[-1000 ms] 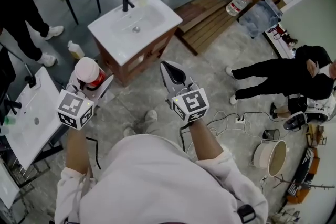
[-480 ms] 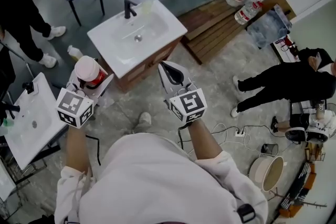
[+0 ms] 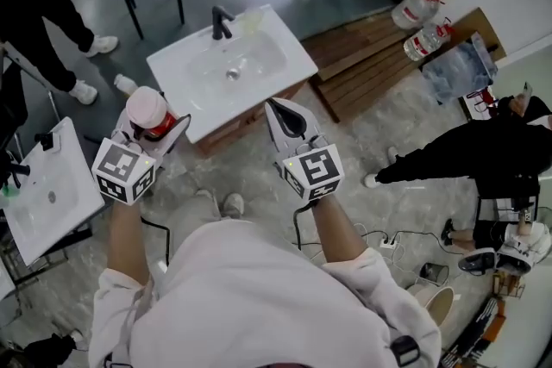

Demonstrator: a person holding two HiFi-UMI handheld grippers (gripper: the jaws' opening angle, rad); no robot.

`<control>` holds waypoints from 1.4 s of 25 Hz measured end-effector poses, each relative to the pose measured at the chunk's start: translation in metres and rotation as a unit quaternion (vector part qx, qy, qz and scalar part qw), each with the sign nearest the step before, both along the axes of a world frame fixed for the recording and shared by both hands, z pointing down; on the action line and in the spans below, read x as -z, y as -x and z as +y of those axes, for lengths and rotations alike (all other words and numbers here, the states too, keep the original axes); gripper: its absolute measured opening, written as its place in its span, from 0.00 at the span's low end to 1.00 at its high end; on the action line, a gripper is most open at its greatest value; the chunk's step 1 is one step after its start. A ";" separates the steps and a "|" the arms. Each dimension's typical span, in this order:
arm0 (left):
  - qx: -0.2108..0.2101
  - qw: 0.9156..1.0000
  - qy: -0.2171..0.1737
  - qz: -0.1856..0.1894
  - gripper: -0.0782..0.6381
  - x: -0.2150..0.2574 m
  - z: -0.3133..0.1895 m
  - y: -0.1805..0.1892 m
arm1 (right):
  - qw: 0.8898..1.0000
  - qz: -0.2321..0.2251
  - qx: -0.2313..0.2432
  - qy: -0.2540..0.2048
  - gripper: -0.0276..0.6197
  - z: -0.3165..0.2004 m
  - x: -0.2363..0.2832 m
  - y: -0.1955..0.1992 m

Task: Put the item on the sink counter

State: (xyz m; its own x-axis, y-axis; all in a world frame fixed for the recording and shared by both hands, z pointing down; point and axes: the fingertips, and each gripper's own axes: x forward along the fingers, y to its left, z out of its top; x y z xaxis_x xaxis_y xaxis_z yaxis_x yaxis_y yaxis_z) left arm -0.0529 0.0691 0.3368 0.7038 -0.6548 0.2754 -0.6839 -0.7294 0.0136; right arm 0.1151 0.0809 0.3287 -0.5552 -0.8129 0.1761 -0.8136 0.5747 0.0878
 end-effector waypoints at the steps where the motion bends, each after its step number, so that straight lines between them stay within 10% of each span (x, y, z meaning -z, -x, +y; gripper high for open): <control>1: 0.003 1.000 0.002 -0.001 0.52 -0.001 -0.006 0.000 | 1.000 -0.001 0.002 0.001 0.05 -0.005 -0.001 -0.001; 35: -0.026 1.000 -0.001 0.000 0.52 -0.037 -0.243 0.033 | 0.999 0.024 -0.037 0.022 0.05 -0.239 -0.025 0.026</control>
State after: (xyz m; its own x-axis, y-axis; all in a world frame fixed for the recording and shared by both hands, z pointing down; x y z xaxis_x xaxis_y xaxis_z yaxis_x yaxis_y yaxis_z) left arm -0.0859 -0.1740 0.3742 0.7368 -0.6181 0.2740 -0.6456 -0.7636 0.0134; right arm 0.0891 -0.1578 0.3536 -0.4842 -0.8419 0.2381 -0.8492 0.5178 0.1039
